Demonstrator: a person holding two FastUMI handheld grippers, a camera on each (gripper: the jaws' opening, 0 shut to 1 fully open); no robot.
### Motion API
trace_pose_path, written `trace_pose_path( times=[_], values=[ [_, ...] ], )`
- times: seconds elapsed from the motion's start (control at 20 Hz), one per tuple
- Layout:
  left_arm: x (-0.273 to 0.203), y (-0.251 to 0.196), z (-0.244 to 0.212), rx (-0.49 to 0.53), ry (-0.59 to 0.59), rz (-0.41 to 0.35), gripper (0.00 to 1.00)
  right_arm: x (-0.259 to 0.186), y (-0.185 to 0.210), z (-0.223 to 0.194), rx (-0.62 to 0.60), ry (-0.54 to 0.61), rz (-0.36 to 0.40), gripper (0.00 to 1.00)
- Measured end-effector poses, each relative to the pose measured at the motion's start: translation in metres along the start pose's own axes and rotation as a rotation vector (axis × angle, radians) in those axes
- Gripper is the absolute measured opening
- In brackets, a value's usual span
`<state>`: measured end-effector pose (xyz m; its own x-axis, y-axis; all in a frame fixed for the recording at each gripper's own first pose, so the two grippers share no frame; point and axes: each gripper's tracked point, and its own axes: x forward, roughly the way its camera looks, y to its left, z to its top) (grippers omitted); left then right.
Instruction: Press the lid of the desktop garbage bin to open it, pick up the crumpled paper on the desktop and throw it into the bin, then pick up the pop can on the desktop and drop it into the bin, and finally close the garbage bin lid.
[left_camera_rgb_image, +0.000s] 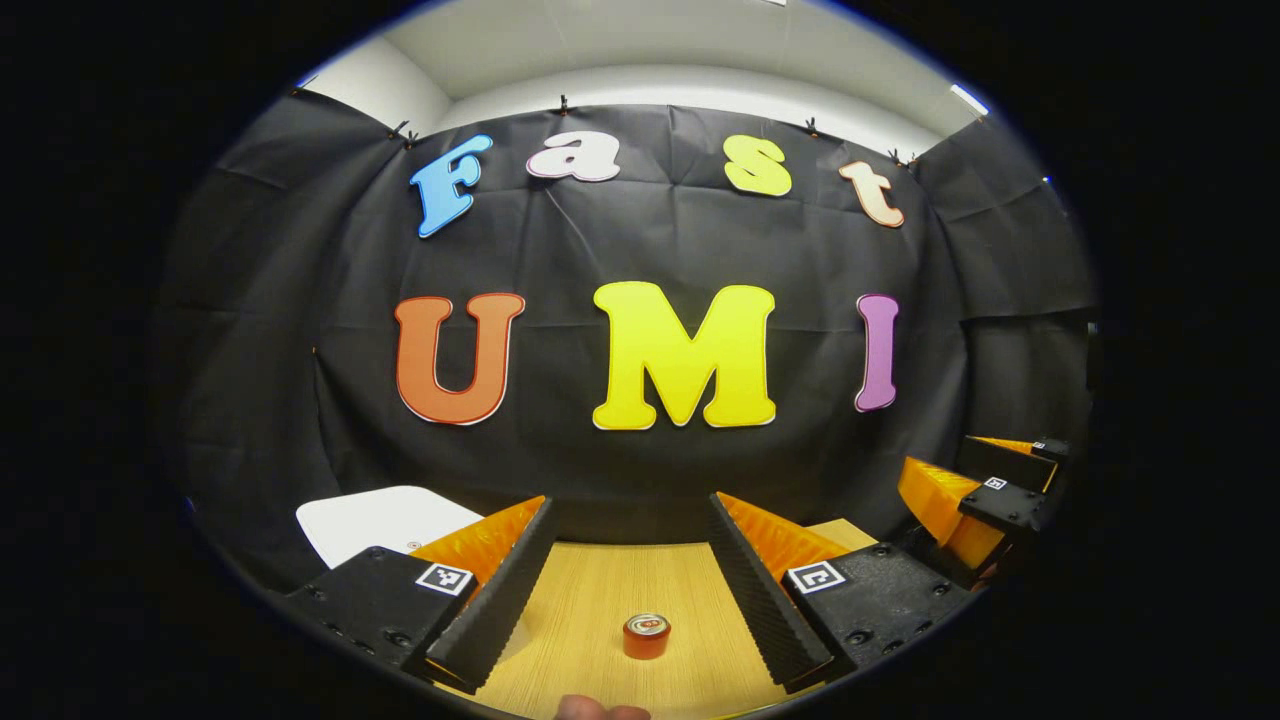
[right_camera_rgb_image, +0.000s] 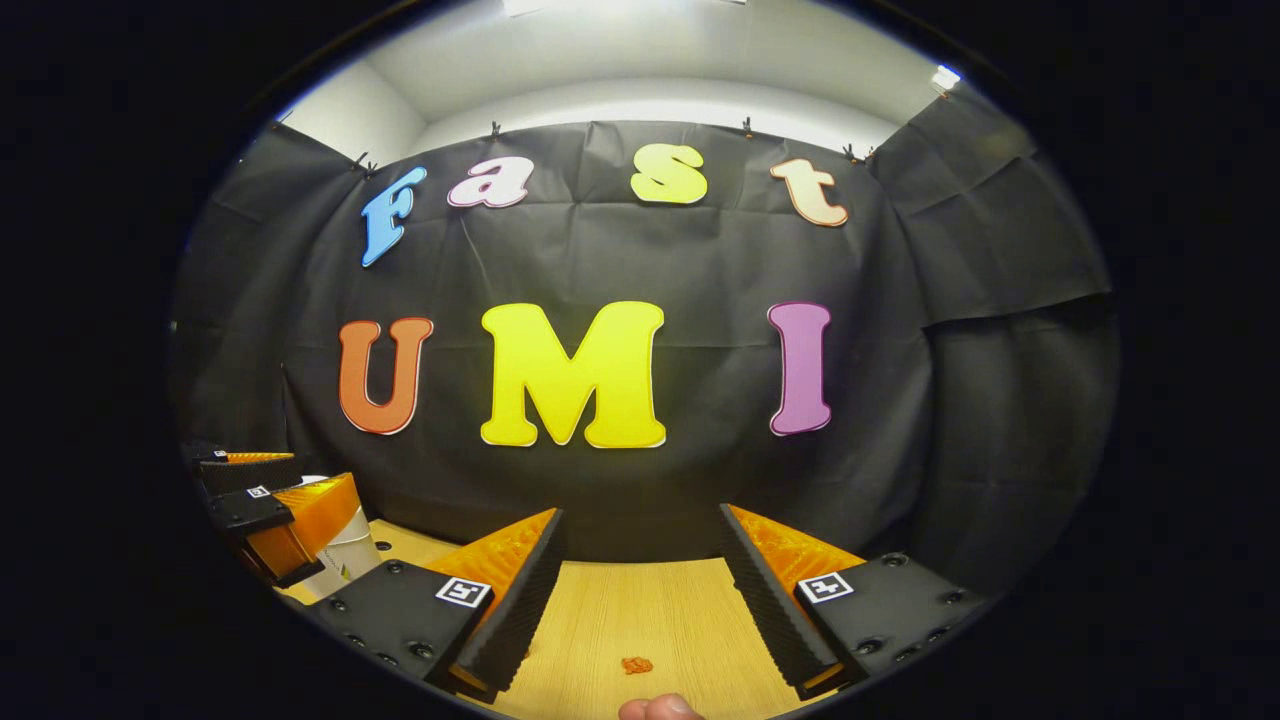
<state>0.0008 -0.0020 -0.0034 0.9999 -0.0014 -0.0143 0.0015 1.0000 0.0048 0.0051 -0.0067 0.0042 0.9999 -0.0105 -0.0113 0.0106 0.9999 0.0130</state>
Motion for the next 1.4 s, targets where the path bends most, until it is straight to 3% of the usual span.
trace_pose_path(
  times=[0.9, 1.4],
  values=[
    [0.002, -0.002, -0.003, 0.023, 0.010, -0.002, 0.98, 0.010, -0.010, -0.010, 0.010, 0.029, 0.023, 0.95],
    [-0.010, 0.000, -0.024, 0.038, 0.113, 0.012, 0.98, 0.034, -0.027, -0.074, 0.012, 0.194, 0.074, 0.95]
  ],
)
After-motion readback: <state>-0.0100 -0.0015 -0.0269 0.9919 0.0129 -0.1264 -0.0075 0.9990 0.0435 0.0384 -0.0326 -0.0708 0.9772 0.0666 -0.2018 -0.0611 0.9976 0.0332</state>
